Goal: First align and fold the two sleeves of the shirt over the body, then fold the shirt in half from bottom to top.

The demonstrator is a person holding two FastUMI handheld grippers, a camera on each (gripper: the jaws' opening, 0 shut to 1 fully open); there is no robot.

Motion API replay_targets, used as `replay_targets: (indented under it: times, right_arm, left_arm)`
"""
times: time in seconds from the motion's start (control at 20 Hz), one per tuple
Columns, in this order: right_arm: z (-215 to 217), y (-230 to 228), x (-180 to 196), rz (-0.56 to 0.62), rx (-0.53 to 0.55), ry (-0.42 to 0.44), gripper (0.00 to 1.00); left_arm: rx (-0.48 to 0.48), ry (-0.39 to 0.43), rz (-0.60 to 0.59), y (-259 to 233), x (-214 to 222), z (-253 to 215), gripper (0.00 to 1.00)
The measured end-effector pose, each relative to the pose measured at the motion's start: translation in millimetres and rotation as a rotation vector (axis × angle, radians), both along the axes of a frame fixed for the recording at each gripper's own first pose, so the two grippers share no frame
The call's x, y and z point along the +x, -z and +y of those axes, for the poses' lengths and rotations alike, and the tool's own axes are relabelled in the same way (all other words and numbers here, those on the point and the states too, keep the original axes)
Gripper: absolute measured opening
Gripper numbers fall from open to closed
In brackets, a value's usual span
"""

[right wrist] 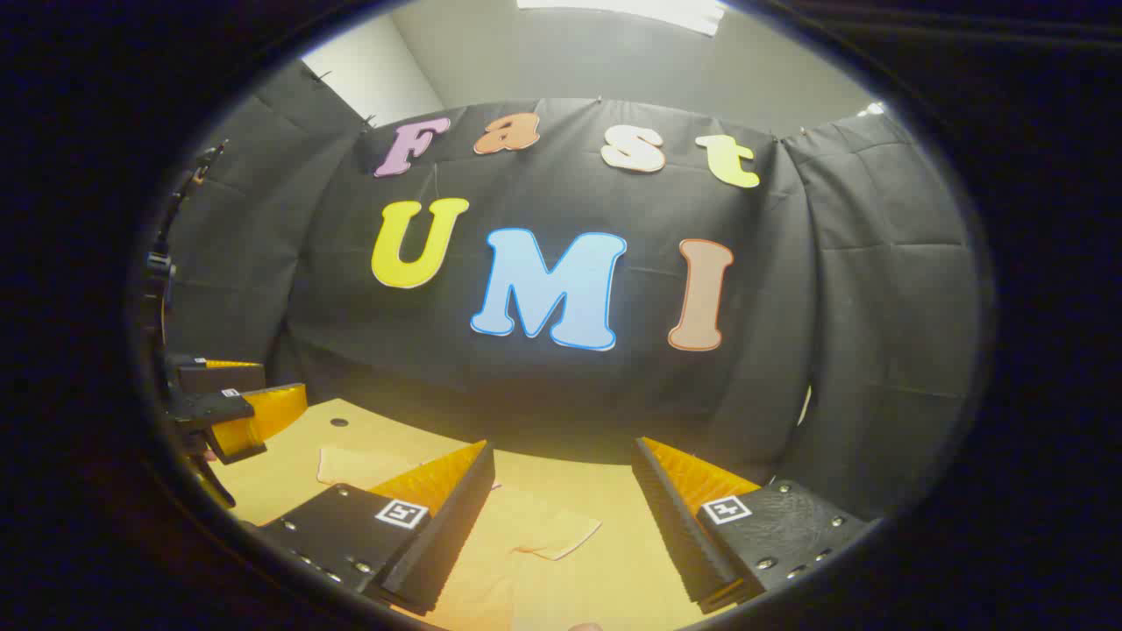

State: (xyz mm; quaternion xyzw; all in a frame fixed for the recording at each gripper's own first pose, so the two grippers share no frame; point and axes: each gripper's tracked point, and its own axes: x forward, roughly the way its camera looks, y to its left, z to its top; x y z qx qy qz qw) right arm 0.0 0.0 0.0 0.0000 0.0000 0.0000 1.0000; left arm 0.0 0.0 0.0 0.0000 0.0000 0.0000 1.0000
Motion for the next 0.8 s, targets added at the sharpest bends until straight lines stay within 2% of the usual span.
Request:
replay_targets:
  times: [0.2,0.4,0.8]
  right_arm:
    - [3,0,9,0.016,0.038,0.019,0.95]
    - [0,12,16,0.067,0.081,0.062,0.96]
    - [-1,20,22,0.098,0.128,0.085,0.95]
  left_arm:
    - [-0.022,0.004,0.056,-3,21,5,0.95]
    - [-0.013,0.028,0.032,-6,29,5,0.96]
    - [0.009,0.052,0.027,-5,34,10,0.95]
